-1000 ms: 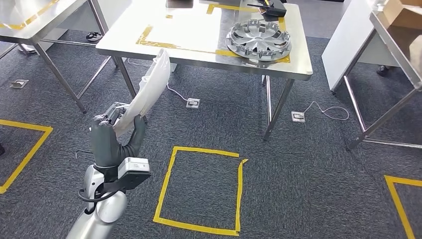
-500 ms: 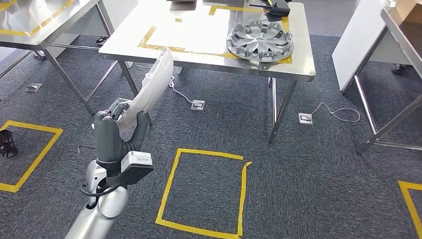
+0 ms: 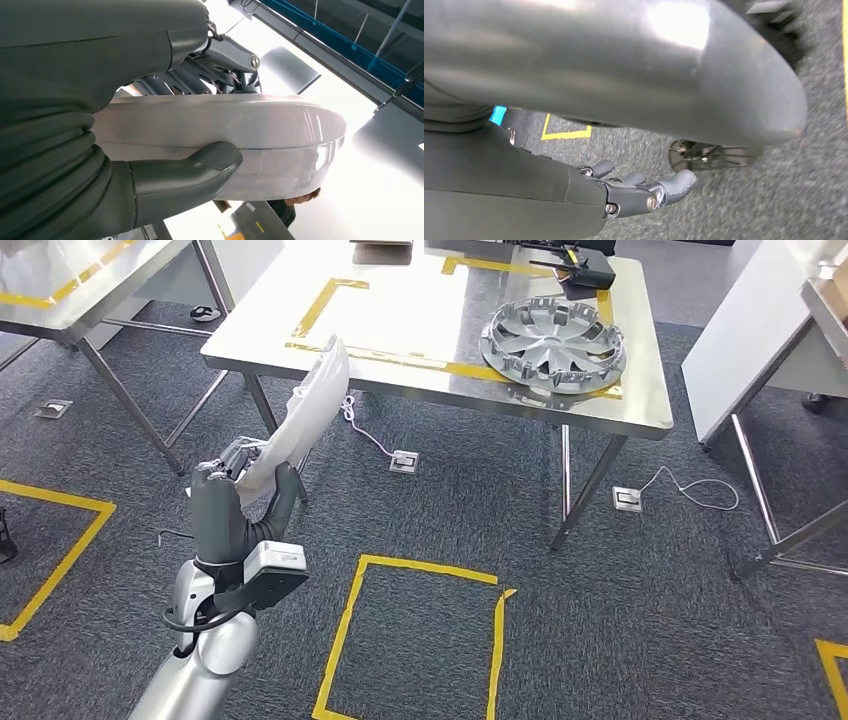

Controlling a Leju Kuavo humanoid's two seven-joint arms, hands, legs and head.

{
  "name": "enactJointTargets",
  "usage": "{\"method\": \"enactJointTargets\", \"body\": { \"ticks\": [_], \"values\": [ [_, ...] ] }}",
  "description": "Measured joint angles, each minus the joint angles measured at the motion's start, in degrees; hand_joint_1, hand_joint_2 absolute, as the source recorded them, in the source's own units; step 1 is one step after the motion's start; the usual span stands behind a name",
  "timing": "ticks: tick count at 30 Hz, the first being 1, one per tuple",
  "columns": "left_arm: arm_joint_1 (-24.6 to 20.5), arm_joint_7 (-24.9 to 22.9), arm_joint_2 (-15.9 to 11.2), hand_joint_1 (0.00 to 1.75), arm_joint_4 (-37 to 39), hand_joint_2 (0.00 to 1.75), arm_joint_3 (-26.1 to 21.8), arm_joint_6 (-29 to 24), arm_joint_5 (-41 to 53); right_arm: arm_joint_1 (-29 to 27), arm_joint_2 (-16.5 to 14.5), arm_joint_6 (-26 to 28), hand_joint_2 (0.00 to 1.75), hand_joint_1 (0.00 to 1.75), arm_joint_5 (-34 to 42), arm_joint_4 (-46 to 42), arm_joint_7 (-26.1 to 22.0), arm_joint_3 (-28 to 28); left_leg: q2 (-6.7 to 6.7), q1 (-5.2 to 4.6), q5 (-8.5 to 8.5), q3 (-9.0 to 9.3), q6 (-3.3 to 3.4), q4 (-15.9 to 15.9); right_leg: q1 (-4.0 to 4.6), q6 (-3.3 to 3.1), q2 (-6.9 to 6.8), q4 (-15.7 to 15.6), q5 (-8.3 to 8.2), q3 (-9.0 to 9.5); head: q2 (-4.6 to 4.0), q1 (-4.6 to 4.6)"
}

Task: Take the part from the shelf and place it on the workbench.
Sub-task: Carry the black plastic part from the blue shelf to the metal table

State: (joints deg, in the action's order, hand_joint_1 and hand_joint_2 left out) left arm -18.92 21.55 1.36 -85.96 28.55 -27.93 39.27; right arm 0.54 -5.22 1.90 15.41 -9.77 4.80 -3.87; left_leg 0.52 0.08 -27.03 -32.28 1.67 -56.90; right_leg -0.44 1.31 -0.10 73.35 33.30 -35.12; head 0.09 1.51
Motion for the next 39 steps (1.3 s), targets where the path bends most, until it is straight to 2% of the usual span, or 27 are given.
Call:
{"method": "enactJointTargets", "body": {
  "ticks": [1,3,4,5,7,8,9,10,12,13,14,16,18,19,20,22,23,24,25,27,29,31,33,34,35,38,39],
  "values": [
    [0.01,0.1,0.0,1.75,0.11,1.75,0.0,0.0,-0.1,-0.14,0.0,0.0,0.0,0.0,0.02,0.0,-0.01,-0.05,0.09,-0.02,-0.91,1.47,0.0,0.35,0.01,0.09,0.05,1.14,2.53,-2.2,0.0,-0.01],
    [0.01,0.21,0.01,1.75,0.33,1.75,0.0,0.0,-0.21,-0.5,-0.01,0.0,0.0,0.0,0.04,0.0,-0.01,-0.22,0.41,-0.03,-3.04,4.76,-0.09,0.77,-0.03,0.19,0.08,-0.42,6.53,-5.05,0.0,0.03],
    [0.01,0.25,0.02,1.75,0.41,1.75,0.0,0.0,-0.25,-0.67,-0.02,0.0,0.0,0.0,0.09,0.01,-0.02,-0.31,0.54,-0.02,-4.25,6.43,-0.18,0.84,-0.11,0.19,0.07,-2.84,6.14,-5.79,0.0,0.05],
    [0.0,0.27,0.03,1.75,0.52,1.75,0.0,0.0,-0.28,-0.89,-0.02,0.0,0.0,0.0,0.14,0.04,-0.02,-0.38,0.63,-0.01,-5.52,7.88,-0.29,0.88,-0.21,0.13,0.06,-6.05,2.95,-6.27,0.0,0.07],
    [0.01,0.31,0.05,1.75,0.86,1.75,0.03,0.02,-0.38,-1.22,-0.02,0.0,0.0,0.0,0.22,0.19,-0.04,-0.46,0.89,-0.08,-8.35,10.48,-0.8,0.71,-0.03,-0.12,-0.12,-11.86,-7.33,-6.61,0.0,0.0],
    [-0.01,0.31,0.11,1.75,0.97,1.75,0.04,0.04,-0.43,-1.3,-0.02,0.0,0.0,0.0,0.24,0.26,-0.05,-0.49,1.06,-0.04,-9.61,11.77,-1.16,0.79,0.25,-0.37,-0.18,-13.2,-10.89,-6.36,0.0,-0.14],
    [-0.1,0.32,0.21,1.75,0.99,1.75,0.06,0.06,-0.47,-1.23,-0.03,0.0,0.0,0.0,0.26,0.31,-0.07,-0.5,1.25,0.05,-10.15,12.78,-1.61,0.32,0.56,-0.76,-0.24,-13.57,-12.06,-5.85,0.0,-0.23],
    [-0.28,0.34,0.41,1.75,0.87,1.75,0.07,0.08,-0.47,-1.01,-0.03,0.0,0.0,0.0,0.27,0.29,-0.08,-0.51,1.37,0.2,-9.72,13.03,-2.01,-1.02,0.75,-1.29,-0.21,-13.18,-11.17,-4.94,0.0,-0.3],
    [-0.72,0.51,0.77,1.75,0.61,1.75,0.09,0.13,-0.42,-0.6,-0.02,0.05,0.0,0.0,0.38,0.26,-0.14,-0.54,1.0,0.49,-6.5,10.03,-2.53,-8.13,0.74,-2.44,-0.15,-13.43,-9.25,-2.6,0.0,-0.36],
    [-0.91,0.6,0.9,1.75,0.56,1.75,0.13,0.17,-0.37,-0.38,0.01,0.11,0.0,0.0,0.46,0.24,-0.16,-0.56,0.68,0.55,-5.4,7.0,-2.72,-12.74,0.65,-2.89,-0.09,-13.69,-8.26,-1.15,0.0,-0.42],
    [-0.97,0.66,0.93,1.75,0.63,1.75,0.19,0.25,-0.33,-0.28,-0.01,0.21,0.0,0.0,0.56,0.24,-0.16,-0.59,0.36,0.57,-5.6,3.56,-2.89,-16.72,0.55,-3.18,-0.01,-14.06,-7.14,0.4,0.0,-0.55],
    [-0.99,0.7,0.97,1.75,0.92,1.75,0.33,0.44,-0.26,-0.26,-0.14,0.41,0.0,0.0,0.73,0.24,-0.13,-0.69,0.13,0.56,-9.95,-2.7,-3.2,-20.46,0.41,-3.33,0.29,-14.77,-4.86,3.58,0.0,-0.73],
    [-1.01,0.72,1.05,1.75,1.26,1.75,0.53,0.76,-0.17,-0.46,-0.35,0.57,0.0,0.0,0.89,0.24,-0.08,-0.82,0.07,0.52,-14.36,-7.45,-3.14,-19.27,0.25,-3.21,0.65,-15.37,-2.44,7.02,0.0,-0.85],
    [-1.04,0.73,1.09,1.75,1.42,1.75,0.67,0.95,-0.12,-0.53,-0.45,0.62,0.0,0.0,0.98,0.24,-0.05,-0.87,0.02,0.48,-13.91,-9.28,-2.98,-17.1,0.13,-3.05,0.83,-15.63,-1.12,8.83,0.0,-0.96],
    [-1.05,0.74,1.1,1.75,1.61,1.75,0.81,1.12,-0.07,-0.63,-0.54,0.68,0.0,0.0,1.05,0.25,-0.03,-0.9,-0.12,0.41,-10.43,-10.73,-2.76,-13.92,0.02,-2.85,0.95,-15.93,0.23,10.41,0.0,-1.01],
    [-1.03,0.76,1.02,1.75,2.28,1.75,1.17,1.41,-0.02,-0.62,-0.71,0.8,0.0,0.0,1.18,0.39,-0.01,-0.94,-0.62,0.12,2.31,-12.65,-2.34,-6.15,0.09,-2.38,1.24,-16.28,2.88,13.19,-0.01,-1.44],
    [-0.95,0.75,1.01,1.75,2.56,1.75,1.37,1.51,0.02,-0.6,-0.79,0.85,0.0,0.0,1.21,0.45,0.01,-0.95,-0.8,-0.02,7.23,-12.9,-2.18,-3.75,0.18,-2.1,1.33,-16.9,4.06,14.29,-0.01,-1.54],
    [-0.96,0.75,1.06,1.75,2.74,1.75,1.55,1.55,0.04,-0.56,-0.85,0.92,0.0,0.0,1.21,0.5,0.01,-0.96,-0.79,-0.05,9.69,-12.84,-1.94,-2.43,0.34,-1.74,1.4,-17.2,4.57,15.46,-0.01,-1.64],
    [-1.07,0.75,1.18,1.75,2.73,1.75,1.7,1.55,0.05,-0.52,-0.89,0.96,0.0,0.0,1.14,0.48,0.02,-0.97,-0.66,-0.01,9.67,-12.12,-1.62,-2.49,0.43,-1.4,1.44,-17.01,4.28,16.0,0.0,-1.61],
    [-1.39,0.74,1.43,1.75,2.55,1.75,1.88,1.47,0.04,-0.41,-0.9,1.03,0.0,0.0,0.97,0.42,-0.03,-0.98,-0.27,0.16,7.72,-10.15,-0.81,-2.31,0.44,-0.88,1.17,-12.05,1.34,14.39,-0.01,-1.35],
    [-1.43,0.62,1.54,1.75,2.49,1.75,2.07,1.46,0.09,-0.24,-0.9,1.01,0.0,0.0,0.77,0.37,-0.07,-0.98,-0.15,0.17,5.74,-7.35,-0.25,-1.63,0.38,-0.65,0.91,-4.12,-0.07,8.98,-0.01,-1.11],
    [-1.3,0.29,1.52,1.75,2.52,1.75,2.34,1.46,0.27,-0.21,-0.9,0.95,0.0,0.0,0.49,0.37,-0.08,-0.98,0.0,0.09,3.64,-4.03,0.04,-0.78,0.4,-0.37,0.83,0.16,4.03,3.17,0.0,-1.02],
    [-1.22,-0.1,1.5,1.75,2.46,1.75,2.66,1.46,0.47,-0.35,-0.9,0.86,0.0,0.0,0.25,0.37,-0.08,-0.98,0.43,0.05,1.33,-0.44,0.09,-0.06,0.35,-0.18,0.79,-0.49,9.53,-1.16,0.0,-0.98],
    [-1.19,-0.25,1.49,1.75,2.41,1.75,2.77,1.46,0.56,-0.48,-0.9,0.82,0.0,0.0,0.16,0.37,-0.07,-0.97,0.65,0.04,0.11,1.34,0.0,0.12,0.3,-0.2,0.77,-2.36,10.22,-2.63,0.0,-0.95],
    [-1.14,-0.38,1.47,1.75,2.37,1.75,2.85,1.46,0.64,-0.66,-0.9,0.77,0.0,0.0,0.08,0.38,-0.08,-0.97,0.79,0.02,-1.17,3.04,-0.12,0.21,0.25,-0.28,0.75,-5.04,8.41,-3.78,0.0,-0.88],
    [-0.88,-0.66,1.16,1.75,2.36,1.75,3.02,1.45,0.91,-1.12,-0.9,0.68,0.0,0.0,-0.14,0.53,-0.08,-0.97,1.16,-0.08,-5.14,6.44,-0.72,-0.08,0.53,-0.83,0.5,-13.96,-8.28,-5.62,0.0,-1.0],
    [-0.77,-0.78,1.08,1.75,2.24,1.75,3.09,1.45,1.0,-1.1,-0.9,0.68,0.0,0.0,-0.24,0.55,-0.07,-0.96,1.31,-0.06,-6.04,7.35,-1.06,-0.46,0.7,-1.13,0.47,-15.31,-11.9,-5.48,0.0,-1.14]
  ]
}}
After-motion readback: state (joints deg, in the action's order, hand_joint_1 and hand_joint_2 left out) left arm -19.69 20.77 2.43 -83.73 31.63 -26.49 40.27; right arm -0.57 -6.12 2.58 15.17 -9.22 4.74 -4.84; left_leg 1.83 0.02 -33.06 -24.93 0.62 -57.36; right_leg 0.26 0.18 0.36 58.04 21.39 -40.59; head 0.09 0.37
